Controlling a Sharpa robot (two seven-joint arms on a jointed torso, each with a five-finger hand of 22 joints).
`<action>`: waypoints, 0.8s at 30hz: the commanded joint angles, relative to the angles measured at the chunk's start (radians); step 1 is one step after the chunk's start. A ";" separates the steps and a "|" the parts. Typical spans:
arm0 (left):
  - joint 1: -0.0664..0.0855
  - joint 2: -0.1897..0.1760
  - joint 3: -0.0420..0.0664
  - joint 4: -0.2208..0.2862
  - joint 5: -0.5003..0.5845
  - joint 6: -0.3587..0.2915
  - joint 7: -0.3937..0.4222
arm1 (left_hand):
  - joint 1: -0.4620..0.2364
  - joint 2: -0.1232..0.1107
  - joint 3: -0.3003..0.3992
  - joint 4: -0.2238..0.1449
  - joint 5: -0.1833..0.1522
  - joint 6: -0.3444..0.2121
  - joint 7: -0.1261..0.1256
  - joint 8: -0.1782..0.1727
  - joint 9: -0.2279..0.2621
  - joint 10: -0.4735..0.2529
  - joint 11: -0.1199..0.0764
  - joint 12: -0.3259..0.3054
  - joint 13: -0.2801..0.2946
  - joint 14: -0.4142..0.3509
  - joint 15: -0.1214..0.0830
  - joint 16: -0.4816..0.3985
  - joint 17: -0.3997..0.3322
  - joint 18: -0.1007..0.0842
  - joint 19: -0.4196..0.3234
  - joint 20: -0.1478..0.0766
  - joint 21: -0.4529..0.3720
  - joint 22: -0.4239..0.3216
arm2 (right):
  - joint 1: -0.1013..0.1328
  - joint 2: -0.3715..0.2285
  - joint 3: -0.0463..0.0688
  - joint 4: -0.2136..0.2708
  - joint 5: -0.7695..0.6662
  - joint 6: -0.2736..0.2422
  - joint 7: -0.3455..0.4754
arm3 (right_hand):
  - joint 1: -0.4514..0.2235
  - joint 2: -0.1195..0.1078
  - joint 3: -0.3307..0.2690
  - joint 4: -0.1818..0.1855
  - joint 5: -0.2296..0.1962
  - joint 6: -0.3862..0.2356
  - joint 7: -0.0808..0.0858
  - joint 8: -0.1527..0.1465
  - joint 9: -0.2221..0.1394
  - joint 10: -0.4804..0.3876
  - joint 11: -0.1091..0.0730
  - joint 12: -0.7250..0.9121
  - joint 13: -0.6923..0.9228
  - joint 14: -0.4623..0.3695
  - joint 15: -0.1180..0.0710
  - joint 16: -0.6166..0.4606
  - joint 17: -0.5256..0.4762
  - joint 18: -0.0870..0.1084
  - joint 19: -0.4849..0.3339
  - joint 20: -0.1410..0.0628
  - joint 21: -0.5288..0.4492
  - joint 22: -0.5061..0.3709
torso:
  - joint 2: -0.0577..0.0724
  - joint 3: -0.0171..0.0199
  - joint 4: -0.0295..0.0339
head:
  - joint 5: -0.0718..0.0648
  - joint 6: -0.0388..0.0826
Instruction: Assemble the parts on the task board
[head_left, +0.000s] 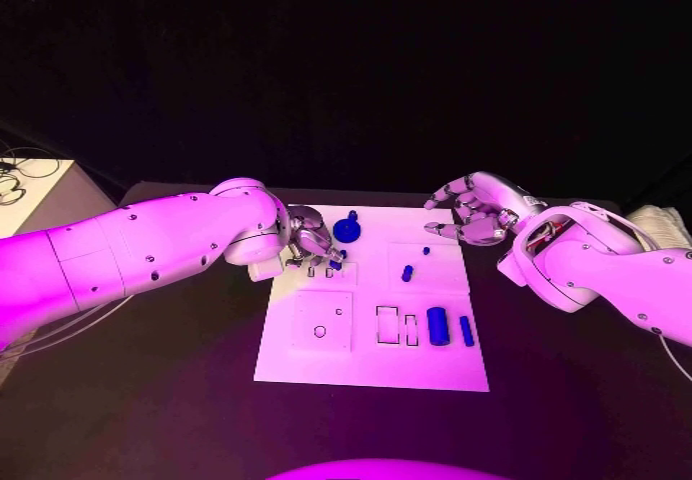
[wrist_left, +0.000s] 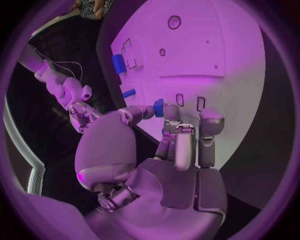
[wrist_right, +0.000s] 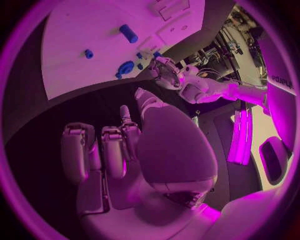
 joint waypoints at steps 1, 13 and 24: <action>0.000 -0.005 0.000 0.014 -0.015 -0.046 0.003 | -0.022 0.001 0.217 -0.227 0.019 0.018 -0.009 0.009 0.189 0.021 -0.005 0.015 0.014 0.071 -0.009 0.011 0.170 -0.014 0.018 -0.004 0.014 0.024 | -0.001 -0.001 0.000 -0.001 -0.008 0.008 -0.002 | -0.012 0.002 0.005 0.000 -0.002 0.001 0.002 0.002 -0.001 -0.002 0.000 0.001 0.125 0.094 0.005 -0.003 0.223 0.011 0.051 0.006 -0.002 0.158 | 0.001 0.0001 -0.0004 | 0.001 -0.004; -0.002 -0.012 -0.017 0.046 -0.124 -0.101 0.000 | -0.046 -0.001 0.219 -0.235 0.043 0.040 -0.024 0.020 0.190 0.062 -0.019 0.034 0.030 0.089 -0.020 0.032 0.214 -0.024 0.053 -0.015 0.039 0.073 | -0.002 -0.002 0.000 -0.003 -0.008 0.004 0.000 | -0.012 0.001 0.005 0.001 0.000 0.001 0.002 0.002 -0.001 -0.001 0.000 0.001 0.125 0.094 0.005 -0.003 0.223 0.011 0.051 0.006 -0.002 0.159 | 0.002 -0.0018 -0.0009 | 0.006 -0.018; -0.006 -0.008 -0.037 0.047 -0.200 -0.122 -0.014 | -0.049 0.001 0.222 -0.239 0.049 0.046 -0.028 0.023 0.189 0.074 -0.023 0.039 0.035 0.090 -0.025 0.034 0.219 -0.029 0.073 -0.019 0.052 0.101 | -0.003 -0.003 0.000 -0.002 -0.008 0.000 0.001 | -0.014 0.001 0.007 0.001 0.004 0.001 0.002 0.002 -0.002 -0.002 -0.001 0.000 0.125 0.093 0.005 -0.003 0.222 0.012 0.050 0.006 -0.003 0.157 | 0.002 -0.0014 -0.0011 | 0.010 -0.026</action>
